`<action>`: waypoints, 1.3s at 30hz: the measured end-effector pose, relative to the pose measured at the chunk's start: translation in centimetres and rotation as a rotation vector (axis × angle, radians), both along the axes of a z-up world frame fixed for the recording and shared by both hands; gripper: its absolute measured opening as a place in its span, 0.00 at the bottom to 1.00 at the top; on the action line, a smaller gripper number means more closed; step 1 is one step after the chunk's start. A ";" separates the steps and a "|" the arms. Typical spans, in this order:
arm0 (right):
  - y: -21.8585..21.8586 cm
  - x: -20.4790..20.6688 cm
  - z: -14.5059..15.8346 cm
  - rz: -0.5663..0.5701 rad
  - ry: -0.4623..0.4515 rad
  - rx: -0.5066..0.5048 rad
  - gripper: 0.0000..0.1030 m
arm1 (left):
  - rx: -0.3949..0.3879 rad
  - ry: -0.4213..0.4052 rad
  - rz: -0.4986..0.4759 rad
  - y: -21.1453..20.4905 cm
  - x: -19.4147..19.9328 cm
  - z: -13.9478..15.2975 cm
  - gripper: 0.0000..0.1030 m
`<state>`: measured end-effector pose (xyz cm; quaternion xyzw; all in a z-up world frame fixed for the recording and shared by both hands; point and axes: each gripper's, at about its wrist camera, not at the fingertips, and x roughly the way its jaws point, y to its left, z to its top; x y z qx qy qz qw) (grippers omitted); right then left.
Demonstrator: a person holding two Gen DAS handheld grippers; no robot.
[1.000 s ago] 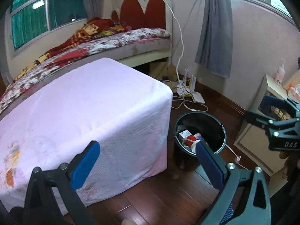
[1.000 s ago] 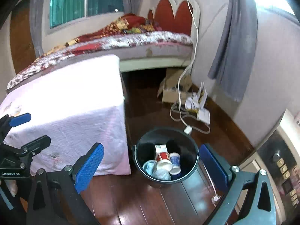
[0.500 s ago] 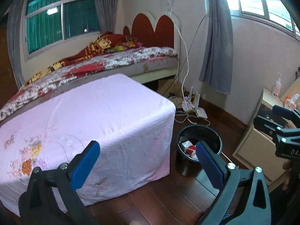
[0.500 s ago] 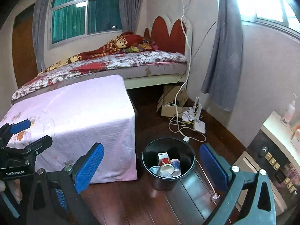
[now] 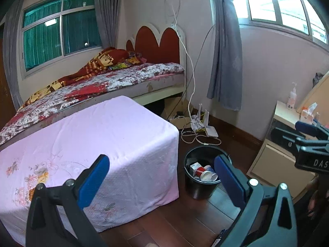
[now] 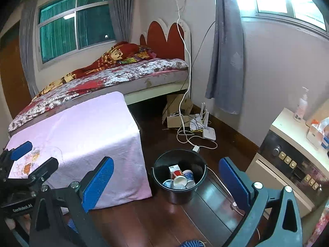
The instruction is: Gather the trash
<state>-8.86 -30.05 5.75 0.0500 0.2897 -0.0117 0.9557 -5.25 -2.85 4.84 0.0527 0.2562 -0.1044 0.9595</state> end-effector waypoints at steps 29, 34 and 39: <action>0.9 0.0 1.1 0.020 0.001 -0.029 1.00 | -0.005 -0.007 0.007 -0.6 0.0 0.6 0.99; 0.9 0.0 1.1 0.020 -0.001 -0.028 1.00 | -0.003 -0.011 0.006 -0.8 0.0 0.7 0.99; 0.8 0.0 1.2 0.020 0.000 -0.028 1.00 | -0.004 -0.011 0.007 -0.8 0.1 0.7 0.99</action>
